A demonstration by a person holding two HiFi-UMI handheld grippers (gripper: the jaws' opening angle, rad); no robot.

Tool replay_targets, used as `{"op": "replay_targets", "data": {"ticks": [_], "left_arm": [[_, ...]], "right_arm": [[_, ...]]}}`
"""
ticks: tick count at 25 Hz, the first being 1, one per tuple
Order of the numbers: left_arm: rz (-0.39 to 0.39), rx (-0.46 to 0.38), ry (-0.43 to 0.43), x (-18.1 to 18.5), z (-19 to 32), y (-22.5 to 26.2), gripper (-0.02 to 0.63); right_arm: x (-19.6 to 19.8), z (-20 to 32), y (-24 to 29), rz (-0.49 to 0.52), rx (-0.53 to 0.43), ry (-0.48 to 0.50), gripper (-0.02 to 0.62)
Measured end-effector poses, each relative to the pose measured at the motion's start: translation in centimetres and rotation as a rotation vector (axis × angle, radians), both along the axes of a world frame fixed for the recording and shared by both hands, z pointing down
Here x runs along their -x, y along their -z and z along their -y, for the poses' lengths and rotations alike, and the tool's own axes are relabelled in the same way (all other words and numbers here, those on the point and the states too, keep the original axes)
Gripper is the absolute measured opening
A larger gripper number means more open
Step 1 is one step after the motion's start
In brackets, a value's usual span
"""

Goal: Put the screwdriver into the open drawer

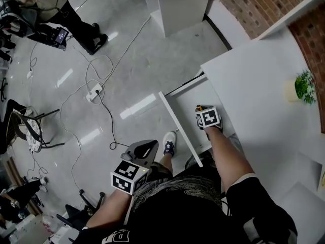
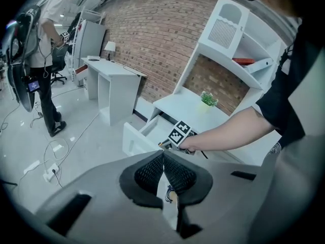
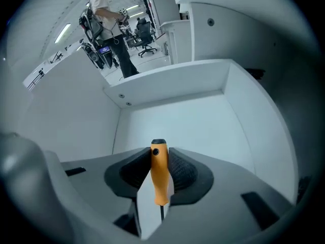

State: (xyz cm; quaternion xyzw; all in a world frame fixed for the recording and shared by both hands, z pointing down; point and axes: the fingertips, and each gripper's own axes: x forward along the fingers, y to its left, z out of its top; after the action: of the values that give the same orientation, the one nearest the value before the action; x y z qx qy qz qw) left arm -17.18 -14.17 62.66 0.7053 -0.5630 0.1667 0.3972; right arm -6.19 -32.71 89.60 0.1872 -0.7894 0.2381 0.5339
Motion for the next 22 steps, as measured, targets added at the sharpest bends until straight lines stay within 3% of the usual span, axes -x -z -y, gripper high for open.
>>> {"op": "replay_targets", "data": {"ticks": [15, 22], "left_arm": [[-0.015, 0.035, 0.036, 0.5, -1.5, -0.9, 0.018], [-0.017, 0.013, 0.017, 0.4, -1.1, -0.5, 0.018]], "right_arm": [[-0.4, 0.0, -2.3, -0.049, -0.013, 0.003, 0.121], [-0.3, 0.3, -1.2, -0.047, -0.045, 0.004, 0.144]]}}
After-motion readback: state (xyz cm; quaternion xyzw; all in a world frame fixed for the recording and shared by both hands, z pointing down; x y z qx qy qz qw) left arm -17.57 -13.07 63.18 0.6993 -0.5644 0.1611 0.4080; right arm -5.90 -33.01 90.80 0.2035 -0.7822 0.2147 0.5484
